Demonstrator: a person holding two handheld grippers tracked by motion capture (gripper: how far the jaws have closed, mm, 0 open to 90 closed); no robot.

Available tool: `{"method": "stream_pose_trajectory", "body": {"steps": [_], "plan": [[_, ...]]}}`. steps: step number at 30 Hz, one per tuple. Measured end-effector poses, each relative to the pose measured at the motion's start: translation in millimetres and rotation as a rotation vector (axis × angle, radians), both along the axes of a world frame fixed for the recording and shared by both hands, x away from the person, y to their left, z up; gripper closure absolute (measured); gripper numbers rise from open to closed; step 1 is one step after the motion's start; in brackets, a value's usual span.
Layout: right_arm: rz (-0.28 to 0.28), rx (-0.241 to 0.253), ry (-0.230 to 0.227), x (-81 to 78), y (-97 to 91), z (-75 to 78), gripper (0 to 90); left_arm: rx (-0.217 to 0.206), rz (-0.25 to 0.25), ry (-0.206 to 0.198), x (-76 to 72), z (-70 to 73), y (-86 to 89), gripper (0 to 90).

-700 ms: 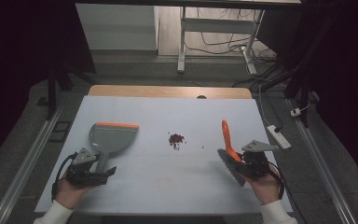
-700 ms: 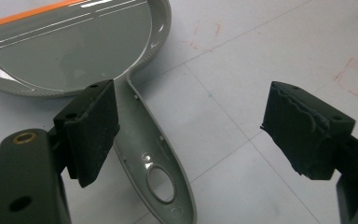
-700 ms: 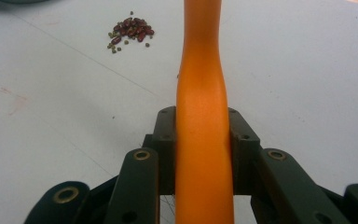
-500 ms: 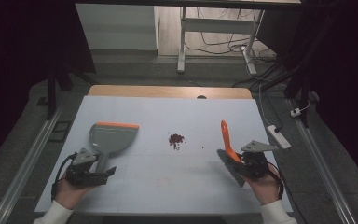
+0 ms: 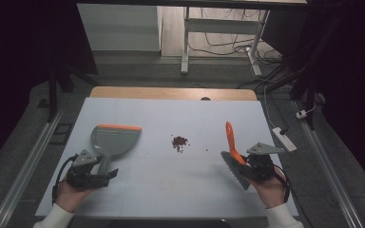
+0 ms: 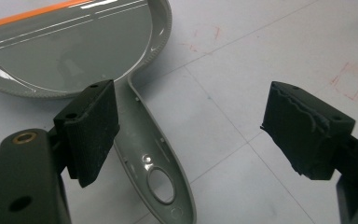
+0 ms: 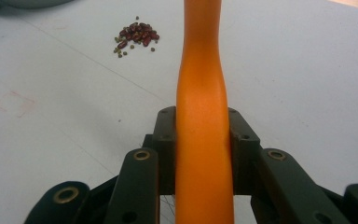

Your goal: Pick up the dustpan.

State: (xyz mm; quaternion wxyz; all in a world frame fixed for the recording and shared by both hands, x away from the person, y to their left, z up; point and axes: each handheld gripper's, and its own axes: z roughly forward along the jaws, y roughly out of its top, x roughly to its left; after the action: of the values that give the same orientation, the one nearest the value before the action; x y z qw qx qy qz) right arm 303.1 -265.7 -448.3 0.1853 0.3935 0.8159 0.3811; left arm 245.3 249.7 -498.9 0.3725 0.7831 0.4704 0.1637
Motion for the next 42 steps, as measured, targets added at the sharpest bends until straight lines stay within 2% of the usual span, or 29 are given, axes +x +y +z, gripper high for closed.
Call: {"method": "stream_pose_trajectory", "body": {"steps": [7,9,11,12,15,19,20,21,22,24,26,27,28,29,30,31,36,40,42], "plan": [[0.009,0.014,-0.012,-3.4,-3.4,1.9,69.7,0.015,0.004,0.017,1.1,7.3,-2.0,17.8],[0.016,0.022,-0.007,-3.3,-3.8,2.3,69.7,0.024,0.014,0.041,1.4,14.7,-3.5,17.5],[0.022,0.024,-0.003,-3.0,-3.7,2.8,69.6,0.028,0.021,0.048,2.2,16.5,-3.3,17.7],[0.024,0.025,-0.003,-2.9,-3.5,2.7,69.7,0.046,0.049,0.082,6.4,20.6,-3.3,18.8],[0.03,0.019,0.0,-2.0,-0.9,1.6,69.7,0.061,0.089,0.101,8.3,21.7,0.7,19.3],[0.043,-0.003,-0.001,-1.9,3.6,-0.7,69.6,0.077,0.168,0.127,11.0,19.4,10.6,18.0],[0.042,-0.007,-0.003,-2.6,4.1,-0.8,69.6,0.077,0.168,0.127,11.0,19.4,10.6,18.0],[0.043,-0.007,-0.004,-3.3,4.0,-0.6,69.6,0.065,0.203,0.139,12.6,18.3,16.1,18.0],[0.042,-0.003,-0.005,-4.0,3.9,-0.4,69.7,0.065,0.203,0.139,12.6,18.3,16.1,18.0],[0.041,-0.007,-0.006,-6.0,3.7,-0.3,69.6,0.048,0.255,0.177,17.5,12.8,20.7,18.0],[0.039,-0.016,-0.008,-9.1,3.9,-0.5,69.6,0.044,0.261,0.193,20.4,10.1,21.0,17.9],[0.036,-0.015,-0.009,-10.4,4.1,-0.1,69.7,0.035,0.258,0.222,26.7,5.1,18.7,18.0],[0.038,-0.018,-0.015,-11.2,3.7,0.4,69.6,0.035,0.258,0.222,26.7,5.1,18.7,17.7],[0.036,-0.017,-0.017,-11.9,3.5,1.2,69.7,0.044,0.267,0.249,33.7,0.5,15.6,17.5],[0.036,-0.017,-0.017,-11.9,3.5,1.2,69.7,0.044,0.267,0.249,33.7,0.5,15.6,18.0],[0.03,-0.011,-0.021,-12.1,3.0,2.4,69.7,0.052,0.287,0.267,39.9,-3.4,13.9,18.4],[0.021,-0.008,-0.025,-8.4,0.3,0.6,69.6,0.054,0.297,0.282,48.0,-8.9,9.2,18.4],[0.017,-0.015,-0.021,-6.8,0.1,-2.5,69.7,0.064,0.303,0.293,55.2,-13.3,2.2,21.7],[0.015,-0.017,-0.029,-7.2,0.7,-2.1,69.6,0.062,0.339,0.295,58.9,-15.8,0.6,26.3]]}}
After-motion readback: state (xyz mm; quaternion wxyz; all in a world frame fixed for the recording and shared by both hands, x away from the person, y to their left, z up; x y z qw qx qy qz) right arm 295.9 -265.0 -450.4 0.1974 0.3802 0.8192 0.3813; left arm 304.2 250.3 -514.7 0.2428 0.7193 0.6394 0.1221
